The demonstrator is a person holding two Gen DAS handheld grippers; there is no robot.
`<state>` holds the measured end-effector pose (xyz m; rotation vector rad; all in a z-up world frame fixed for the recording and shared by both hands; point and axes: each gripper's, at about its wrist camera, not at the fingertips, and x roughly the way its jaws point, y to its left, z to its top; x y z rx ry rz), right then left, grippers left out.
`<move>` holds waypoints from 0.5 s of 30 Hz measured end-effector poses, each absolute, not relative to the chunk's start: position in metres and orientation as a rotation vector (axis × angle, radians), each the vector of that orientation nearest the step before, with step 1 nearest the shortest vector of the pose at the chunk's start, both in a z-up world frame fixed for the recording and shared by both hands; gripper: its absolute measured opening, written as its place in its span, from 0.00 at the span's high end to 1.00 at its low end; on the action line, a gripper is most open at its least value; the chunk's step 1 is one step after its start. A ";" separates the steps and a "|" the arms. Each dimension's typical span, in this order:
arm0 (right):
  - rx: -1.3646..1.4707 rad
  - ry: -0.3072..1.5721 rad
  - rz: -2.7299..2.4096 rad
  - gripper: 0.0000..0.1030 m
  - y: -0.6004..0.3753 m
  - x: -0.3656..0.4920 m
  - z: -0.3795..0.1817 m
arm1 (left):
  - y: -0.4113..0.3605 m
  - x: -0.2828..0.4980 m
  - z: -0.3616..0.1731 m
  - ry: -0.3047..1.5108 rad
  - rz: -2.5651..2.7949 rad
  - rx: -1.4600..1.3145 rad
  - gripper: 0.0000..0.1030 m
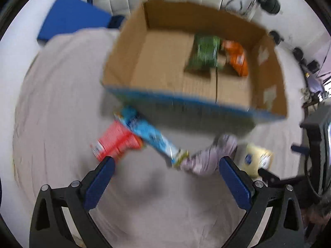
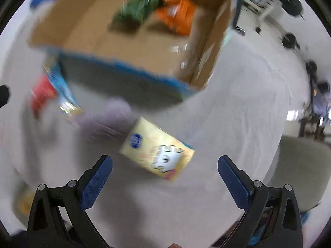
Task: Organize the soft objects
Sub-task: 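Lower the right tool to the yellow Vinda tissue pack and grasp it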
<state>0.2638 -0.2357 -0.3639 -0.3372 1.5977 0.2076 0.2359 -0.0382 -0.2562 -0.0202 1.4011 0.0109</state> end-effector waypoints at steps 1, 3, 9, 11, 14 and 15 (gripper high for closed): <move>-0.374 1.601 0.223 0.00 -0.235 0.264 -0.375 | -0.044 0.232 -0.266 1.419 0.016 -0.009 0.00; -0.436 1.624 0.275 0.00 -0.231 0.263 -0.392 | -0.051 0.226 -0.282 1.448 0.030 0.013 0.00; -0.504 1.665 0.395 0.01 -0.228 0.258 -0.432 | -0.045 0.217 -0.303 1.471 0.052 0.023 0.00; -0.443 1.674 0.406 0.11 -0.231 0.257 -0.435 | -0.037 0.216 -0.309 1.476 0.063 0.027 0.00; -0.305 1.726 0.347 0.29 -0.240 0.252 -0.434 | -0.020 0.216 -0.312 1.477 0.077 0.011 0.00; -0.221 1.761 0.295 0.32 -0.245 0.250 -0.434 | -0.011 0.216 -0.313 1.477 0.083 0.006 0.00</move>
